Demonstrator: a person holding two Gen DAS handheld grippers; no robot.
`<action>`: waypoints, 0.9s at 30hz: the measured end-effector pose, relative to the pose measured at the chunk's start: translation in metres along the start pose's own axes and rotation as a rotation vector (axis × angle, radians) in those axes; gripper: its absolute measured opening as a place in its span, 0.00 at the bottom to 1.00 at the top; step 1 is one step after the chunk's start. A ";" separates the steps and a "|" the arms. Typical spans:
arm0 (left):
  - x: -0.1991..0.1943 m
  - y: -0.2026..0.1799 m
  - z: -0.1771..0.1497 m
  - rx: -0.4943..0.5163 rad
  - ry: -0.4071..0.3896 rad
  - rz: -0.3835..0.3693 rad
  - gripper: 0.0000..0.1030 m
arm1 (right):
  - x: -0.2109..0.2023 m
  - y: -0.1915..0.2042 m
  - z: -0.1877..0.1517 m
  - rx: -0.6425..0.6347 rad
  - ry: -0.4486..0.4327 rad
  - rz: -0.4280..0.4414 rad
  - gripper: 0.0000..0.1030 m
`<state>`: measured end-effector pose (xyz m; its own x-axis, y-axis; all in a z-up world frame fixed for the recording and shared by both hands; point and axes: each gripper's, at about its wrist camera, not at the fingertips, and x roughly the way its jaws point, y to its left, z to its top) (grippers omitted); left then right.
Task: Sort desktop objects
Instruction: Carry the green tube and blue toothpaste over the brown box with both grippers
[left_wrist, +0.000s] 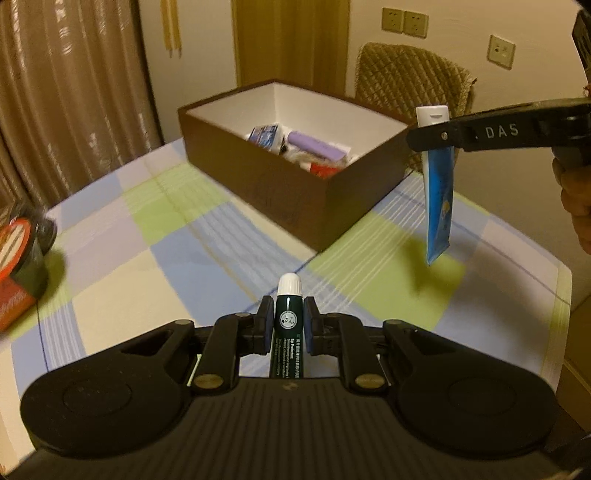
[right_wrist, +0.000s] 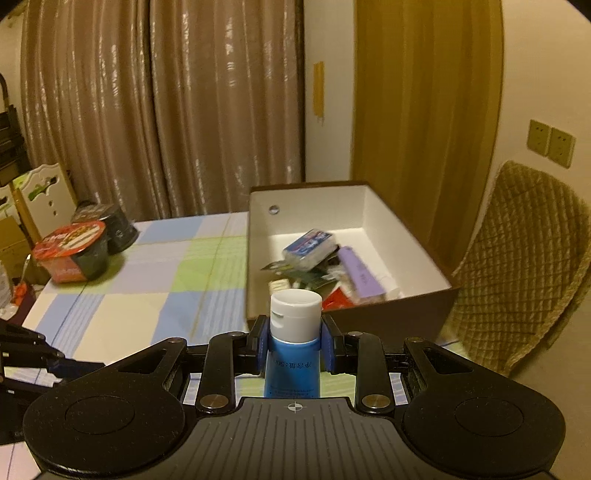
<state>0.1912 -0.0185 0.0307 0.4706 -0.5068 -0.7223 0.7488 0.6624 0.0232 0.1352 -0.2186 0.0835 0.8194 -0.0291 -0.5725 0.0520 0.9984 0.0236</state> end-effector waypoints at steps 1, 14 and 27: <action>0.001 -0.001 0.006 0.009 -0.008 -0.002 0.12 | -0.002 -0.004 0.003 0.000 -0.007 -0.005 0.27; 0.019 -0.031 0.107 0.012 -0.108 0.063 0.12 | 0.004 -0.069 0.063 -0.043 -0.084 0.088 0.27; 0.070 -0.066 0.166 -0.020 -0.092 0.107 0.12 | 0.042 -0.127 0.110 -0.076 -0.111 0.180 0.27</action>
<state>0.2518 -0.1894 0.0936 0.5888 -0.4805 -0.6500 0.6829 0.7259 0.0820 0.2262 -0.3523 0.1467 0.8698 0.1492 -0.4703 -0.1409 0.9886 0.0531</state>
